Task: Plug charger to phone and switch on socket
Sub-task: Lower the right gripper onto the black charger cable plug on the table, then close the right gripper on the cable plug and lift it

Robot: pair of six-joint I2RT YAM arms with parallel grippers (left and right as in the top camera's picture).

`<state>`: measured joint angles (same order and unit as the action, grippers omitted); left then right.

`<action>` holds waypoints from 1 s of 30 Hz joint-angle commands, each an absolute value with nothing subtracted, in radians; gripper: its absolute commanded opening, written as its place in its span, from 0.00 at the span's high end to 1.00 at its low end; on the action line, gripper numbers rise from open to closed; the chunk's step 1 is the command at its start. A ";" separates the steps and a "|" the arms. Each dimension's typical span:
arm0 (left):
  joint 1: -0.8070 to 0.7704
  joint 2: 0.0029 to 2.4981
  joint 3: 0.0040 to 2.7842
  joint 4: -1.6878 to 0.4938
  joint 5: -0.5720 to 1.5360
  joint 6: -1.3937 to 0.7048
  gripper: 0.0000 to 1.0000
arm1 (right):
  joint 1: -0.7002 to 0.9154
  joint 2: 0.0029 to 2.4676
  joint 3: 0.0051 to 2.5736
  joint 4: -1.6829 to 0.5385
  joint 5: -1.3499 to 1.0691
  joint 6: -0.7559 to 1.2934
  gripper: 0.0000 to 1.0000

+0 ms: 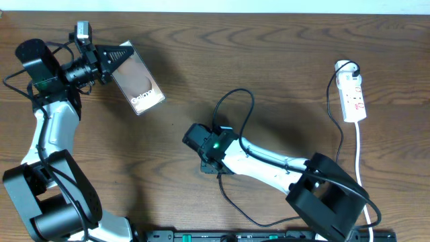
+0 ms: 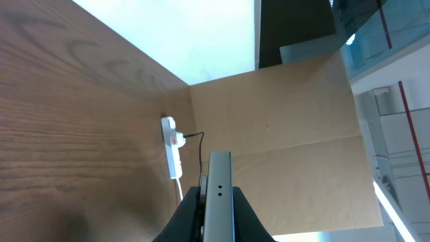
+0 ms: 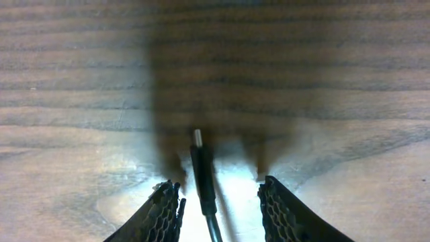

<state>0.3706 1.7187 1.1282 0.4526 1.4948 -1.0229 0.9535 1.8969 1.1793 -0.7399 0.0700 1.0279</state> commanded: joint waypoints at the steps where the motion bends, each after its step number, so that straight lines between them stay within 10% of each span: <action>1: 0.377 1.697 1.150 0.459 1.518 -1.021 0.93 | 0.925 1.934 1.197 -0.741 0.049 1.040 0.62; 30: 0.377 1.697 1.150 0.459 1.518 -1.021 0.93 | 0.920 1.938 1.197 -0.745 0.023 1.035 0.87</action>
